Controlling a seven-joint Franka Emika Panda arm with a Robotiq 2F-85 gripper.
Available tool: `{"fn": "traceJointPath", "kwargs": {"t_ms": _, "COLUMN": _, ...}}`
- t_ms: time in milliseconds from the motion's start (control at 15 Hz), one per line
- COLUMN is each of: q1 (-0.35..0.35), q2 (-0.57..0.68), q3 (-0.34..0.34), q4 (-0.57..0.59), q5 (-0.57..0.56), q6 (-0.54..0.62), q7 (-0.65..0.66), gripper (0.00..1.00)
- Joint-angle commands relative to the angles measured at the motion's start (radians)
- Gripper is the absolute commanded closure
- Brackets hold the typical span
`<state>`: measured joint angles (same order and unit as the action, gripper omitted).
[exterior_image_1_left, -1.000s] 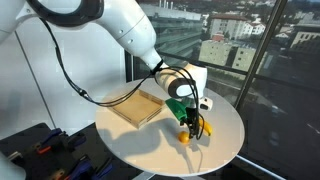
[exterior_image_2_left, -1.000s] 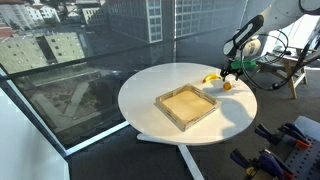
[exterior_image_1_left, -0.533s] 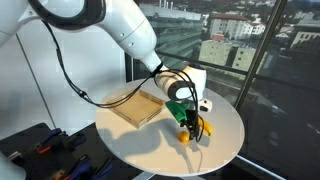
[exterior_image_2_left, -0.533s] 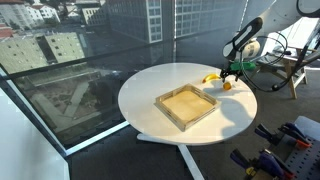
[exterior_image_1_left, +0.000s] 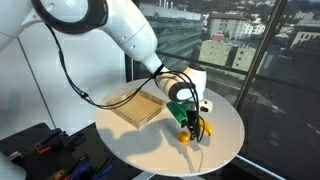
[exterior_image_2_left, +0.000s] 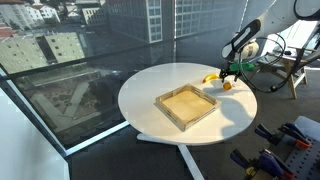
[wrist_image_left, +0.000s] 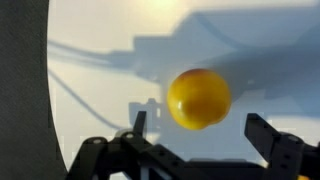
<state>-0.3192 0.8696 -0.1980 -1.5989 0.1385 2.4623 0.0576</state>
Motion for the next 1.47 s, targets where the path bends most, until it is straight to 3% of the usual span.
{"fn": "traceJointPath", "kwargs": {"t_ms": 0, "q1": -0.015, "q2": 0.026, "q3": 0.011, "q4": 0.04, "q5": 0.004, "q6": 0.004, "q7": 0.01, "gripper": 0.0}}
{"fn": "traceJointPath", "kwargs": {"t_ms": 1400, "q1": -0.011, "q2": 0.062, "q3": 0.003, "q4": 0.064, "q5": -0.002, "q6": 0.002, "q7": 0.02, "gripper": 0.0}}
